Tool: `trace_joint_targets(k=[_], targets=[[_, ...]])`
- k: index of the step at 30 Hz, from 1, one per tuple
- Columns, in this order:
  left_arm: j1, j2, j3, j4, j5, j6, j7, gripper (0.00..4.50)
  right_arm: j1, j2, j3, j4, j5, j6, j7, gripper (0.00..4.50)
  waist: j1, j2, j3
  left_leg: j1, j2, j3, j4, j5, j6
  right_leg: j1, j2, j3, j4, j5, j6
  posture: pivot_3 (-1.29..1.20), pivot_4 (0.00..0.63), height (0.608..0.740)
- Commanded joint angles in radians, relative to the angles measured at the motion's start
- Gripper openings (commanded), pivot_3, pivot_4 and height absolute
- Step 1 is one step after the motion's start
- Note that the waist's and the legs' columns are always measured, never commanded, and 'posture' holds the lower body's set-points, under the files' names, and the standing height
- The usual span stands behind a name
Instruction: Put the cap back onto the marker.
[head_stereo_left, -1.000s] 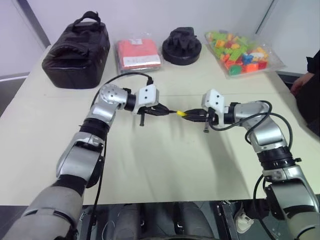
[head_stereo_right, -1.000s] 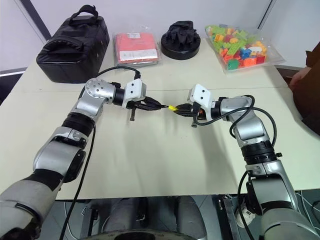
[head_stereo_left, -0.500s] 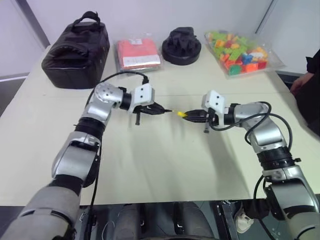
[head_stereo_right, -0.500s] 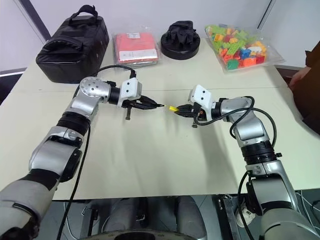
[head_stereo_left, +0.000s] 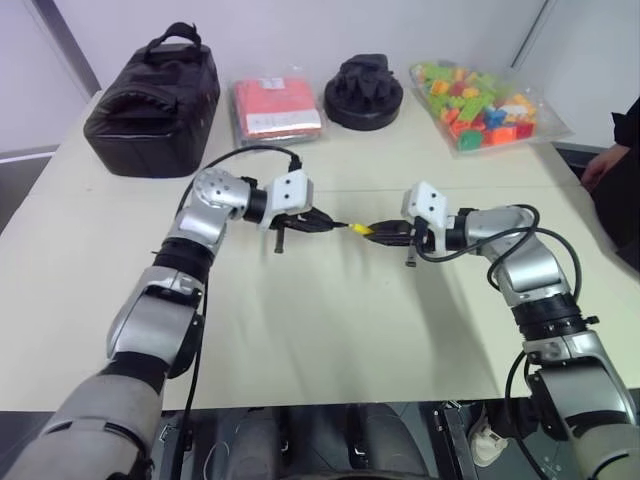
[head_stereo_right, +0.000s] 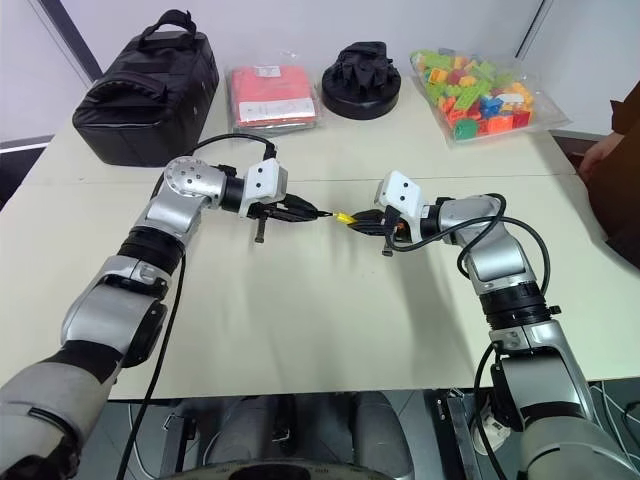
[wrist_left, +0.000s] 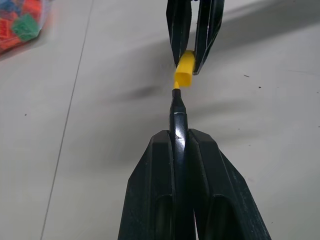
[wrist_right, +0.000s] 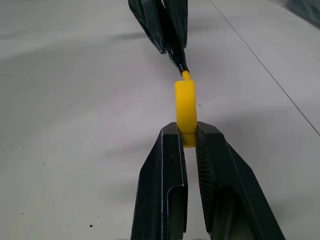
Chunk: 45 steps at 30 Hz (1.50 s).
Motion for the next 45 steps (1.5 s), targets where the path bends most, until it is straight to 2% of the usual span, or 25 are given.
trace_joint_targets(k=[1,17,30,45], targets=[[-0.004,-0.008,-0.002,-0.038,-0.009,-0.002,0.0,0.0,-0.005,-0.001,-0.014,-0.028,0.016,-0.012,-0.004,0.05,0.0,0.0,0.0,0.0,0.0,0.0,0.0,0.0,0.0,0.0,0.0,0.0,0.0,0.0,0.0,0.0,0.15,0.74],[-0.023,-0.037,-0.012,-0.011,0.01,-0.011,0.009,0.0,0.0,0.015,0.013,-0.067,0.018,0.006,0.007,0.05,0.0,0.0,0.0,0.0,0.0,0.0,0.0,0.0,0.0,0.0,0.0,0.0,0.0,0.0,0.0,0.0,0.15,0.74],[-0.057,-0.031,-0.058,-0.001,0.076,-0.014,0.011,0.0,-0.16,0.046,0.063,0.128,-0.044,-0.061,0.047,0.05,-0.001,0.0,0.0,0.0,0.0,0.0,0.0,0.0,0.0,0.0,0.001,0.0,0.0,0.0,0.0,0.0,0.15,0.74],[-0.111,-0.056,-0.098,0.061,0.148,-0.08,0.068,0.0,-0.262,0.085,0.1,0.169,-0.082,-0.053,0.114,0.05,-0.001,0.0,0.0,0.0,0.0,0.0,0.0,0.0,0.0,-0.001,0.0,0.0,0.0,0.0,0.0,0.0,0.15,0.74]])
